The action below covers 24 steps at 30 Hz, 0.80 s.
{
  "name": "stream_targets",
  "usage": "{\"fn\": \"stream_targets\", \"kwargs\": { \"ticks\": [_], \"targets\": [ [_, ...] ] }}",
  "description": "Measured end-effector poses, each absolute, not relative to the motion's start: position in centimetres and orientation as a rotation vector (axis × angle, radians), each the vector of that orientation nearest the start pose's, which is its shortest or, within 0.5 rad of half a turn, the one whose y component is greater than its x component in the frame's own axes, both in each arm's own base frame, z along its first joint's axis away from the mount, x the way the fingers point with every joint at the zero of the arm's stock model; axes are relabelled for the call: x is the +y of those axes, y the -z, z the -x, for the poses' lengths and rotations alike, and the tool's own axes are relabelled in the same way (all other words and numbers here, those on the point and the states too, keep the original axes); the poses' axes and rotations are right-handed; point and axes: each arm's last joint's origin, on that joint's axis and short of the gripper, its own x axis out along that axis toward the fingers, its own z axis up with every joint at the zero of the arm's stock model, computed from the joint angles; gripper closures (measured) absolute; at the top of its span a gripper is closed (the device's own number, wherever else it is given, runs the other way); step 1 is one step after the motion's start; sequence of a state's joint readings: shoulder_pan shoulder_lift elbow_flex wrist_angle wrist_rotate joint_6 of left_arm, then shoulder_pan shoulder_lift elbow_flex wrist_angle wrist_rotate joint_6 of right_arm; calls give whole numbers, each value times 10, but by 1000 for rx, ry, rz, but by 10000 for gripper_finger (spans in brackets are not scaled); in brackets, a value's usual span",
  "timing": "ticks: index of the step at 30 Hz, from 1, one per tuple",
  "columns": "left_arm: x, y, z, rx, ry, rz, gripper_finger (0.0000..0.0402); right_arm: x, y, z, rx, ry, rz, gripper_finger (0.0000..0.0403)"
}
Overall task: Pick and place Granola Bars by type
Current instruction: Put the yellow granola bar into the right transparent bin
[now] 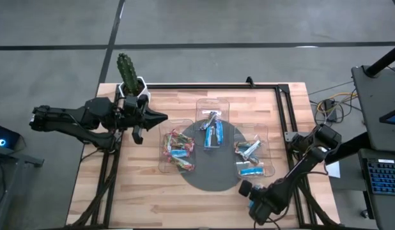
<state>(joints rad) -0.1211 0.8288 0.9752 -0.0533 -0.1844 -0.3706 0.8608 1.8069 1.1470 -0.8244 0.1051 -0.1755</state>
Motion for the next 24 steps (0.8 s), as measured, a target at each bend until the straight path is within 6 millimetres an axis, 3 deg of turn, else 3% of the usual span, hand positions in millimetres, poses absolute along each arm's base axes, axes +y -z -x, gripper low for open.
{"fn": "stream_targets", "kwargs": {
  "ticks": [5,9,14,18,24],
  "targets": [
    [-15,-402,-170,-103,-45,384,401,248,-190,-218,1303,-716,862,372],
    [-15,-402,-170,-103,-45,384,401,248,-225,-222,1292,-626,886,373],
    [-15,-402,-170,-103,-43,384,401,238,-274,-223,1242,-506,784,374],
    [-15,-402,-170,-102,-43,384,401,217,-312,-216,1203,-350,668,374],
    [-15,-402,-170,-102,-43,378,401,171,-361,-193,1090,-77,424,374]
  ]
}}
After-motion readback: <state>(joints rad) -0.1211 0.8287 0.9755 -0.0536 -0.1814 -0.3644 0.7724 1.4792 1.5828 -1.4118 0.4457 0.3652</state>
